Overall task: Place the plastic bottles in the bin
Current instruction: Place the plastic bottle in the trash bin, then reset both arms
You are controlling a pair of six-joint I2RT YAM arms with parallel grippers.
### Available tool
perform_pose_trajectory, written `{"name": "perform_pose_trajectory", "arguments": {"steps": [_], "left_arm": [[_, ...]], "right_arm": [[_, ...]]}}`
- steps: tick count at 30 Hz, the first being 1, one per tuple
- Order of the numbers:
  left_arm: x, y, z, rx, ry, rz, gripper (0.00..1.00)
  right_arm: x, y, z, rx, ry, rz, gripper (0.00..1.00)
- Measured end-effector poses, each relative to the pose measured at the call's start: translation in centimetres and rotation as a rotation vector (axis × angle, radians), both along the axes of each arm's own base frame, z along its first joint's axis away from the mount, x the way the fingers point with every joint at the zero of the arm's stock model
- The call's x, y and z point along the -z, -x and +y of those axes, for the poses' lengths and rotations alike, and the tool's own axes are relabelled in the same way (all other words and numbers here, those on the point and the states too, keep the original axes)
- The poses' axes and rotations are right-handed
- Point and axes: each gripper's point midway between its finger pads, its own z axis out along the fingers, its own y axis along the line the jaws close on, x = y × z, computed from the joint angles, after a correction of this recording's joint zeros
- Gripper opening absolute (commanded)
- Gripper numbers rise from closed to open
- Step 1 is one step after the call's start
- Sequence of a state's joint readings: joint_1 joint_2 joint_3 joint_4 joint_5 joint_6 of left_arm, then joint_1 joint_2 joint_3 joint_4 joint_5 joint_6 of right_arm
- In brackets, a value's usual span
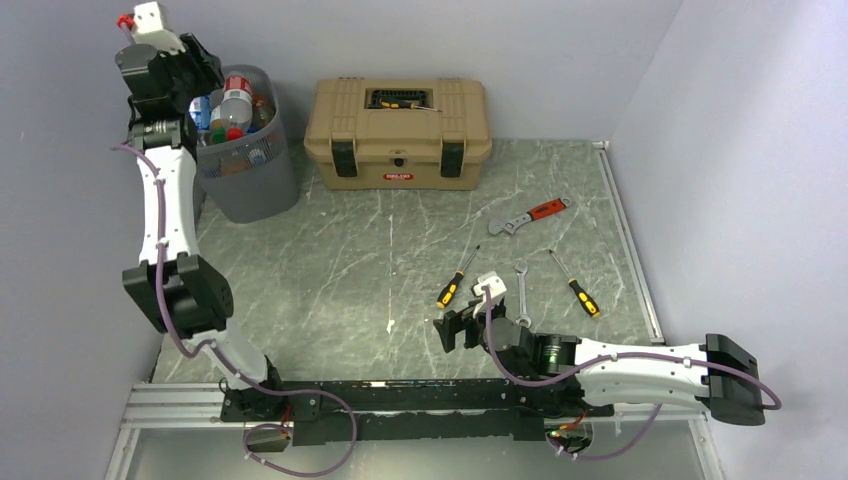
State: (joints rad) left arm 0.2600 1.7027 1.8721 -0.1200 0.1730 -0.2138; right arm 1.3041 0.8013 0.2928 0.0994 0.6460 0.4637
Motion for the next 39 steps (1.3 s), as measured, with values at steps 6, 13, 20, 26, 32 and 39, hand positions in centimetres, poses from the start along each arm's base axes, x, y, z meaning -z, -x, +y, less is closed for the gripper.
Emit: {"name": "perform_pose_trajectory", "arguments": {"steps": [6, 13, 20, 26, 32, 39], "left_arm": [[8.5, -2.9, -1.8, 0.089, 0.108, 0.24, 0.31], [13.6, -3.5, -2.8, 0.12, 0.145, 0.374, 0.1], [14.1, -3.1, -3.0, 0.09, 0.13, 0.37, 0.44], [11.3, -0.6, -2.9, 0.036, 0.088, 0.279, 0.6], [3.9, 2.7, -0.9, -0.111, 0.03, 0.089, 0.8], [-0.1, 6.4, 3.0, -0.355, -0.012, -0.001, 0.99]], "right_arm": [[-0.1, 0.0, 0.0, 0.0, -0.004, -0.001, 0.99], [-0.4, 0.0, 0.0, 0.0, -0.015, -0.004, 0.99], [-0.4, 0.0, 0.0, 0.0, -0.014, -0.004, 0.99], [-0.2, 0.0, 0.0, 0.0, -0.008, -0.002, 0.99], [0.2, 0.0, 0.0, 0.0, 0.01, 0.002, 0.99], [-0.1, 0.0, 0.0, -0.001, -0.001, -0.002, 0.99]]}}
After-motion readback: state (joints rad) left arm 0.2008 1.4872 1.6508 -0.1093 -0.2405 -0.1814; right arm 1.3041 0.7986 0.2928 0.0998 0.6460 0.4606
